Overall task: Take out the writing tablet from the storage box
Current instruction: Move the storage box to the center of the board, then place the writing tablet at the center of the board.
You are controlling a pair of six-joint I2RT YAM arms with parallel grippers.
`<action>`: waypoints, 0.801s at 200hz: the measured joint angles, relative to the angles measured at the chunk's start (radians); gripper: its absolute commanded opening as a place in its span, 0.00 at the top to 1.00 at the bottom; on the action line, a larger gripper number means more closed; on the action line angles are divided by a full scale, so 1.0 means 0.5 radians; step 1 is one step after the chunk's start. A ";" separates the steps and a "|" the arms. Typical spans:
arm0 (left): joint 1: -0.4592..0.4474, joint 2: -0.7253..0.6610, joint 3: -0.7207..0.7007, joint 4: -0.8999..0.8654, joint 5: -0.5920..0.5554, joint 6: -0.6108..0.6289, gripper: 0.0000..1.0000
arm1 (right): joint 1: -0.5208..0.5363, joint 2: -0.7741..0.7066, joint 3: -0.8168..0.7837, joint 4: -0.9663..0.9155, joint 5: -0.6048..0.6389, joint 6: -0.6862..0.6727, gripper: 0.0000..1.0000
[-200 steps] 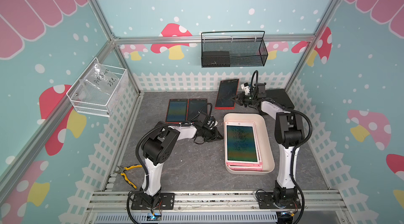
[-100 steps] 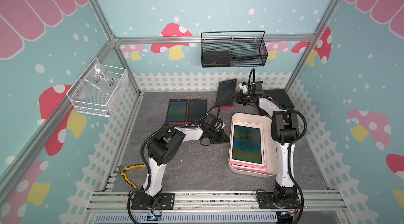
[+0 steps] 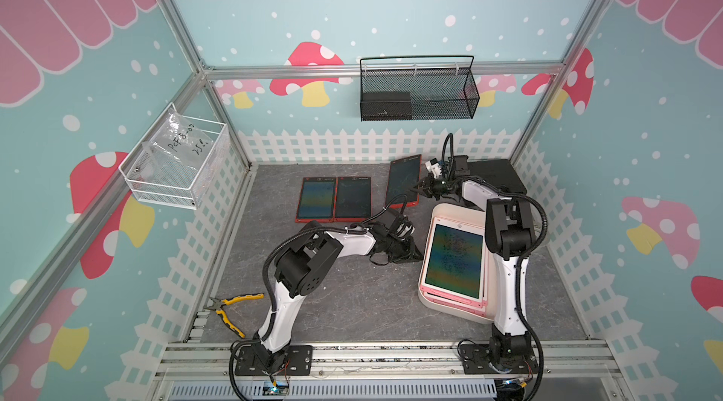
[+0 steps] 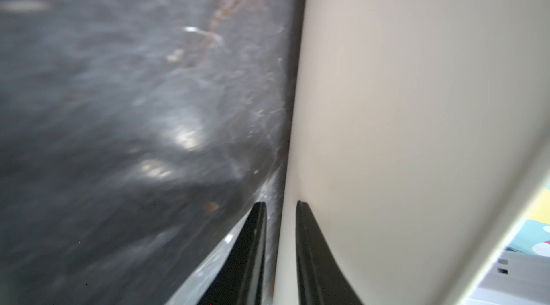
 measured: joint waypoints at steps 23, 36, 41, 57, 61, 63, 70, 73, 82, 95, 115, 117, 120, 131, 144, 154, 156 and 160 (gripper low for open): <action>-0.014 -0.007 0.005 -0.034 -0.031 0.018 0.77 | 0.000 0.000 0.001 -0.093 -0.056 -0.097 1.00; -0.007 -0.030 -0.001 -0.108 -0.081 0.061 0.76 | 0.001 0.000 0.001 -0.140 -0.089 -0.141 1.00; -0.001 -0.046 -0.006 -0.143 -0.101 0.078 0.75 | 0.002 0.000 0.002 -0.163 -0.095 -0.156 1.00; 0.031 -0.146 -0.037 -0.260 -0.187 0.143 0.73 | 0.005 0.000 0.007 -0.217 -0.105 -0.192 1.00; 0.040 -0.178 -0.046 -0.287 -0.204 0.159 0.73 | 0.006 0.000 0.008 -0.227 -0.106 -0.198 1.00; 0.045 -0.195 -0.049 -0.301 -0.216 0.167 0.73 | 0.007 0.000 0.009 -0.233 -0.107 -0.200 1.00; 0.063 -0.251 -0.057 -0.342 -0.248 0.192 0.73 | 0.011 0.001 0.012 -0.246 -0.107 -0.208 1.00; 0.072 -0.273 -0.060 -0.354 -0.258 0.201 0.73 | 0.013 0.001 0.014 -0.252 -0.107 -0.210 1.00; 0.101 -0.348 -0.073 -0.384 -0.287 0.229 0.73 | 0.019 0.002 0.018 -0.259 -0.111 -0.211 1.00; 0.153 -0.447 -0.096 -0.417 -0.318 0.266 0.73 | 0.034 0.009 0.030 -0.269 -0.122 -0.212 1.00; 0.250 -0.590 -0.160 -0.450 -0.381 0.299 0.73 | 0.069 0.028 0.046 -0.280 -0.128 -0.211 0.99; 0.263 -0.607 -0.168 -0.457 -0.394 0.302 0.73 | 0.073 0.031 0.047 -0.282 -0.130 -0.210 0.99; 0.279 -0.625 -0.179 -0.463 -0.402 0.304 0.73 | 0.081 0.034 0.048 -0.283 -0.134 -0.210 0.99; 0.343 -0.708 -0.220 -0.497 -0.445 0.318 0.73 | 0.096 0.042 0.054 -0.288 -0.137 -0.209 0.98; 0.430 -0.810 -0.271 -0.521 -0.482 0.325 0.73 | 0.113 0.050 0.055 -0.289 -0.143 -0.204 0.96; 0.491 -0.887 -0.310 -0.530 -0.504 0.330 0.72 | 0.121 0.053 0.055 -0.289 -0.150 -0.200 0.96; 0.504 -0.906 -0.318 -0.533 -0.508 0.330 0.72 | 0.121 0.054 0.055 -0.289 -0.151 -0.199 0.95; 0.530 -0.940 -0.333 -0.533 -0.517 0.331 0.72 | 0.122 0.056 0.055 -0.289 -0.153 -0.197 0.94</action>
